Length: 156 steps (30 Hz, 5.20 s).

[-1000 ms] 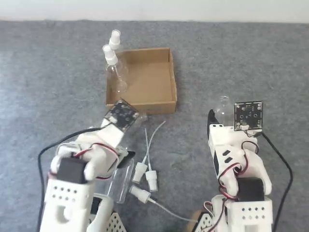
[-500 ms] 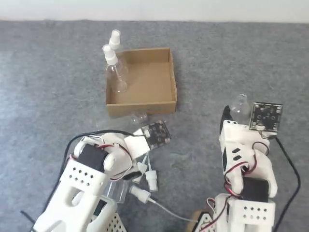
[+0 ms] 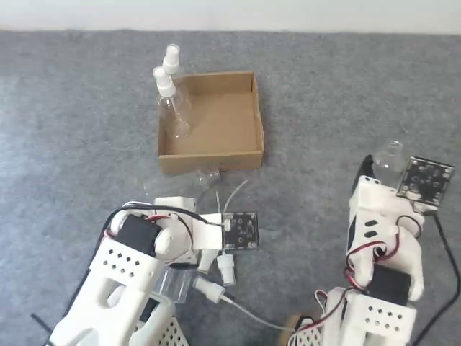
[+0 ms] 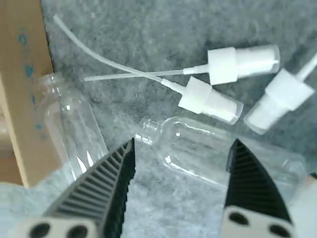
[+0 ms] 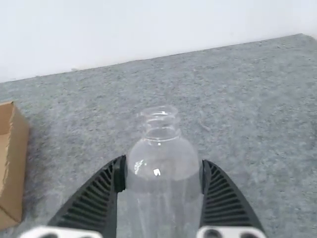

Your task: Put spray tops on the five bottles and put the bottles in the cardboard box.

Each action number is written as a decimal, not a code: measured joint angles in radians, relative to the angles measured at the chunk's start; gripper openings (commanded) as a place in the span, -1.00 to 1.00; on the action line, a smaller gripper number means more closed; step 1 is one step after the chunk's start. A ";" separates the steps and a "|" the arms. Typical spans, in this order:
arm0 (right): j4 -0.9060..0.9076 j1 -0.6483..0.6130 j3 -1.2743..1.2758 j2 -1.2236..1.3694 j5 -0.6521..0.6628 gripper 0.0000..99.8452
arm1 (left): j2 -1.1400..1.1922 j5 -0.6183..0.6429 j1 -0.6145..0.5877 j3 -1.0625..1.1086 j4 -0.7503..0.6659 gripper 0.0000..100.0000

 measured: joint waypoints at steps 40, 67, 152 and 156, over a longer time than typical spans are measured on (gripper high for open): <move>-0.020 0.015 0.000 0.000 0.000 -0.83 | 0.000 -0.219 0.407 0.195 -0.222 -0.55; -0.020 0.002 0.000 0.000 0.000 -0.83 | 0.566 -0.233 0.413 -0.048 -0.216 -0.55; -0.035 0.049 0.000 0.000 0.000 -0.83 | 0.945 0.209 0.503 -0.358 -0.348 -0.97; -0.035 0.049 0.000 0.000 0.000 -0.83 | 0.947 0.210 0.468 -0.446 -0.244 -0.97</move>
